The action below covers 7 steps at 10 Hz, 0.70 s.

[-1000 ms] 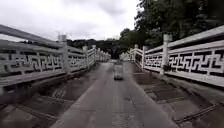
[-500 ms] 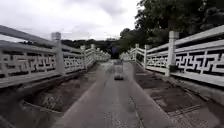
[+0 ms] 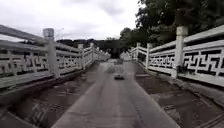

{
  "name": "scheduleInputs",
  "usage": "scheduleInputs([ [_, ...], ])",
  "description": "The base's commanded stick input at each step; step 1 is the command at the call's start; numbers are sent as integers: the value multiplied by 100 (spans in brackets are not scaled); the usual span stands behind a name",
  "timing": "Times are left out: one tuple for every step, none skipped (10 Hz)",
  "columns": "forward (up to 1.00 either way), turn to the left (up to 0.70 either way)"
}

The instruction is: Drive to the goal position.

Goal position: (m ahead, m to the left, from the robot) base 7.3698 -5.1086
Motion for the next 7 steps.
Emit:
scheduleInputs([
  [66, 1],
  [66, 1],
  [66, 1],
  [66, 1],
  [66, 1],
  [66, 1],
  [66, 1],
])
